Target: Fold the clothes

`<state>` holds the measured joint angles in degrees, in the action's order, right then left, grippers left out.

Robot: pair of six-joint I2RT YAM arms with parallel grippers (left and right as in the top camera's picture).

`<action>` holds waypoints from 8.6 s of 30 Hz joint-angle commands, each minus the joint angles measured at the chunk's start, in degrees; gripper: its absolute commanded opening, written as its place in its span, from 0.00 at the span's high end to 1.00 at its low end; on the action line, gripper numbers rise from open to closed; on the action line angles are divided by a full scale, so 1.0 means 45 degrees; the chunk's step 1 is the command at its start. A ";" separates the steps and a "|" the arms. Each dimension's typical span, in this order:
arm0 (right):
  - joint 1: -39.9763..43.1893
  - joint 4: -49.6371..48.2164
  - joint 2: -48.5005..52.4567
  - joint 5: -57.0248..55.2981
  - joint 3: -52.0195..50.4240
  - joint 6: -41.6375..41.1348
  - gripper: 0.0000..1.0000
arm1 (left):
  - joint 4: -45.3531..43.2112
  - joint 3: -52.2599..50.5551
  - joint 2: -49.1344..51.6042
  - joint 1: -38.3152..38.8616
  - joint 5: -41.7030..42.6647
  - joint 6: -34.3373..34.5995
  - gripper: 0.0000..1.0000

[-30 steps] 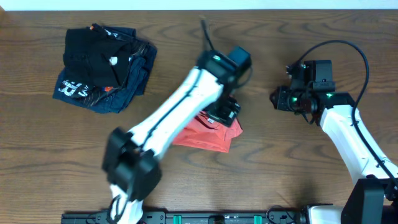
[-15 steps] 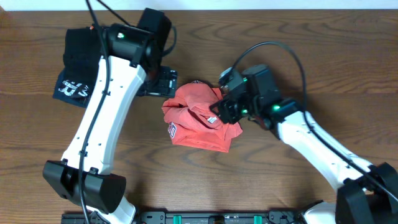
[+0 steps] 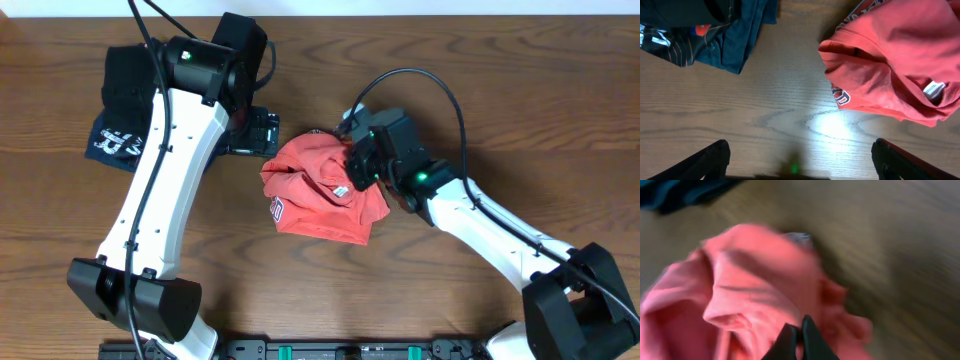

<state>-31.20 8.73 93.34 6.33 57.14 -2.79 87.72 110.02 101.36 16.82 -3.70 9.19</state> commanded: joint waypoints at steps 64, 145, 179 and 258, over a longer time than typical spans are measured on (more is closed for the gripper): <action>0.0427 0.4493 0.0058 0.3123 -0.0019 -0.4954 0.99 | -0.0121 -0.0005 -0.0238 -0.0029 0.0053 0.0024 0.01; 0.5455 1.0253 -0.1899 0.1841 -0.0170 -0.3594 0.74 | -0.0622 -0.0015 -0.0223 -0.0019 0.0743 -0.0262 0.02; 0.5809 0.9923 -0.2336 0.0937 -0.1360 -0.7125 0.99 | -0.9578 -0.3997 0.4104 0.4697 0.6625 -0.6266 0.36; 0.8757 0.7834 -0.3424 0.5542 -0.0559 -0.0845 0.54 | -0.8136 -0.3793 0.2671 0.4410 0.4571 -0.2890 0.32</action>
<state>8.93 44.66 77.25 21.15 54.06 -13.54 48.82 92.27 112.97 36.75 16.51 -4.10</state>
